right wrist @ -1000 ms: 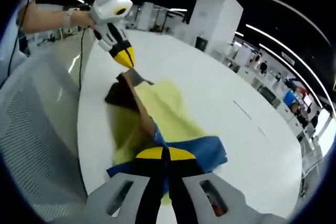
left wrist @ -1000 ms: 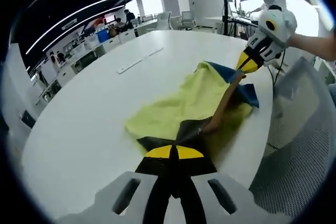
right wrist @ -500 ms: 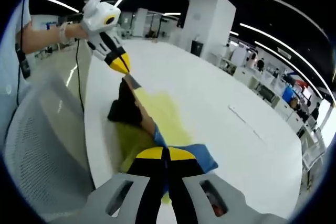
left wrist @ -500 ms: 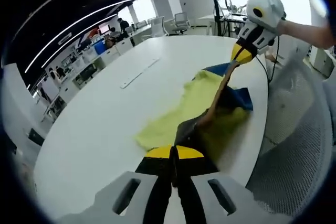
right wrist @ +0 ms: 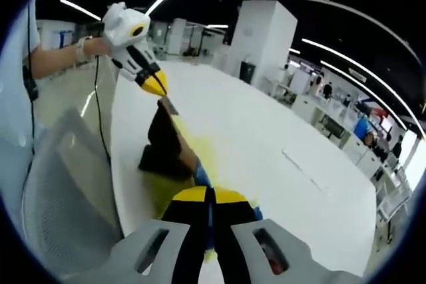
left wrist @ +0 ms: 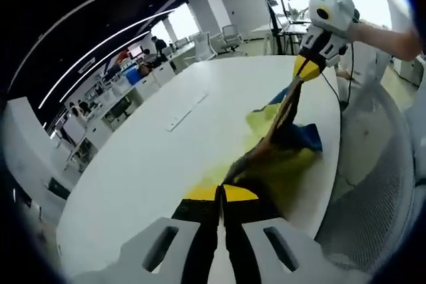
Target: Fold the garment on the visible template until the final outline fits inside the template.
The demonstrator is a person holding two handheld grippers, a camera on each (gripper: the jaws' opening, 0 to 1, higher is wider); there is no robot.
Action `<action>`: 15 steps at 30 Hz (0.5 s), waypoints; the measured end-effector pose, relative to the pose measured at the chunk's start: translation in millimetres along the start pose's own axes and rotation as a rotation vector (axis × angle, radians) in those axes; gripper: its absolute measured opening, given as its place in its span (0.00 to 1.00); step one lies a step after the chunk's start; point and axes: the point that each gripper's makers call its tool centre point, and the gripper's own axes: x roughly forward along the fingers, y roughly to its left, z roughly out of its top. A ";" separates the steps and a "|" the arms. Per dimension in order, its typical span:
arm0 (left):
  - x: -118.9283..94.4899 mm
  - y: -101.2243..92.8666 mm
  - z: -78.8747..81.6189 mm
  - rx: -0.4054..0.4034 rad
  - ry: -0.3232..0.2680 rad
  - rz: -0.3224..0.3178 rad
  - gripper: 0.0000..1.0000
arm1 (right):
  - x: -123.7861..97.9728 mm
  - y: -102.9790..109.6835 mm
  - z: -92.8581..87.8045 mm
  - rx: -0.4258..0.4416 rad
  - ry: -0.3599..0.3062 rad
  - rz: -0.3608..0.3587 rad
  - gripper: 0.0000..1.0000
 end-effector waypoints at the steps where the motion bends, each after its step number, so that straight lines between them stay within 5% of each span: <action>1: -3.1 2.7 6.3 0.013 -0.014 0.013 0.00 | -2.1 -3.8 4.3 -0.008 -0.004 -0.009 0.01; 15: -28.7 34.2 56.4 0.074 -0.102 0.090 0.00 | -27.6 -35.7 64.2 -0.077 -0.087 -0.060 0.01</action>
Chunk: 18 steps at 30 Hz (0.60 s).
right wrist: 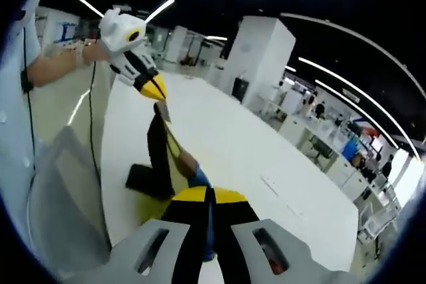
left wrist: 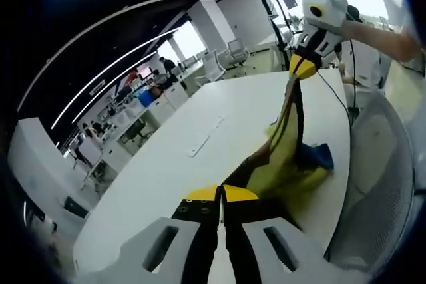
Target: Fold the garment on the visible template until the final outline fits inside the template.
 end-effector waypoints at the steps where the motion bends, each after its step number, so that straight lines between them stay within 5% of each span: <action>1: -1.3 3.5 2.9 0.004 -0.004 0.008 0.00 | -1.7 -3.5 6.7 0.002 -0.017 -0.006 0.01; 11: -22.5 34.7 42.8 0.045 -0.087 0.080 0.00 | -21.2 -30.9 51.0 -0.039 -0.099 -0.078 0.01; 18: -32.8 49.9 66.5 0.106 -0.091 0.097 0.00 | -29.0 -46.8 73.7 -0.082 -0.116 -0.095 0.01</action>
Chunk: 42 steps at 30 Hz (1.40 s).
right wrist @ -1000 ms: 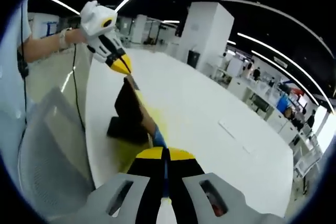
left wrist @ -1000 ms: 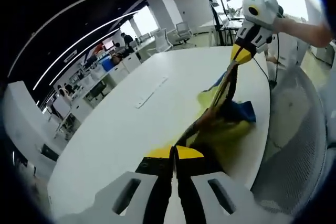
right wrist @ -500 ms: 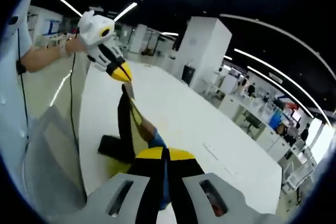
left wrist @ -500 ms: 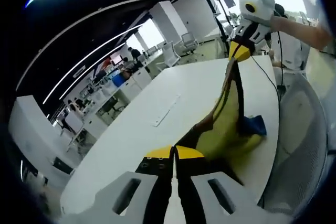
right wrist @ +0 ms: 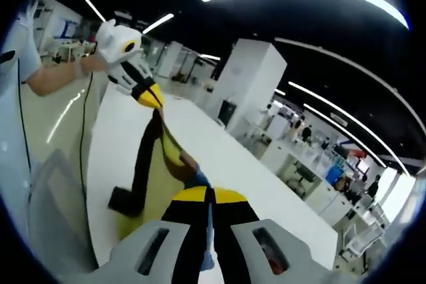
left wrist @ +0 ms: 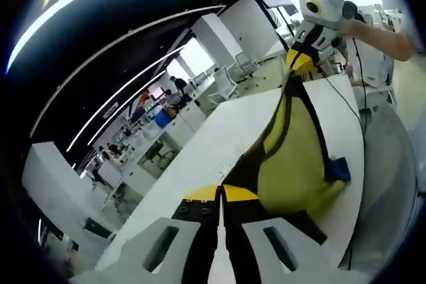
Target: Fold the garment on the visible template until the final outline fits inside the template.
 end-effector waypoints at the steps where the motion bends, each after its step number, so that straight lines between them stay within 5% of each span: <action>1: -1.5 2.9 3.0 0.003 -0.003 0.001 0.00 | -1.8 -4.0 4.7 -0.006 -0.006 -0.006 0.01; 24: -55.2 49.7 79.4 0.163 -0.052 0.074 0.00 | -31.9 -33.6 84.5 -0.092 -0.077 -0.030 0.01; 42: -107.5 36.6 108.7 0.201 -0.090 0.110 0.00 | -68.3 -27.5 122.9 -0.165 -0.135 -0.060 0.01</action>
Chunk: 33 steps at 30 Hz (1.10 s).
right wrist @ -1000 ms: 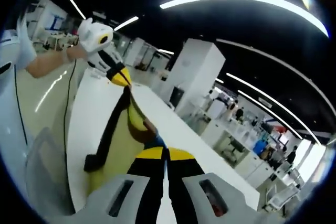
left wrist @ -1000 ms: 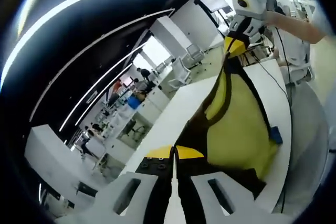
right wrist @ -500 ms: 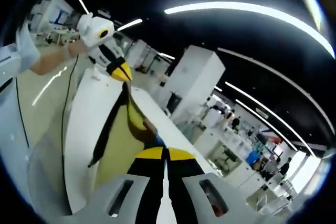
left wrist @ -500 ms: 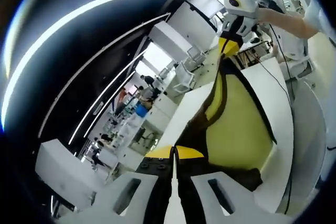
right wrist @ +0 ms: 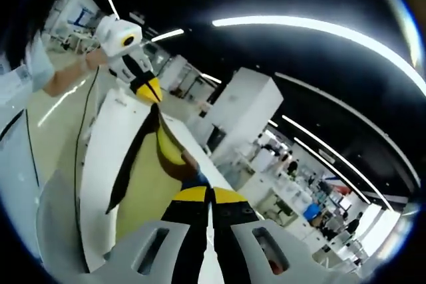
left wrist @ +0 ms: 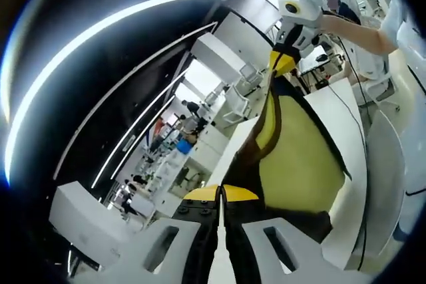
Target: Fold the garment on the visible template until the final outline fits inside the template.
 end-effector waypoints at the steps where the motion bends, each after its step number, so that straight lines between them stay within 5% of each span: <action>1: -3.6 -1.9 0.7 0.004 -0.001 0.011 0.00 | -2.4 2.6 1.8 0.009 -0.009 0.004 0.01; 23: -60.9 -61.5 27.0 -0.026 0.005 -0.068 0.00 | -50.7 55.6 6.6 0.024 -0.013 0.044 0.01; 33: -55.2 -71.2 27.8 -0.066 -0.013 -0.111 0.00 | -55.9 54.8 14.9 0.020 -0.029 0.039 0.01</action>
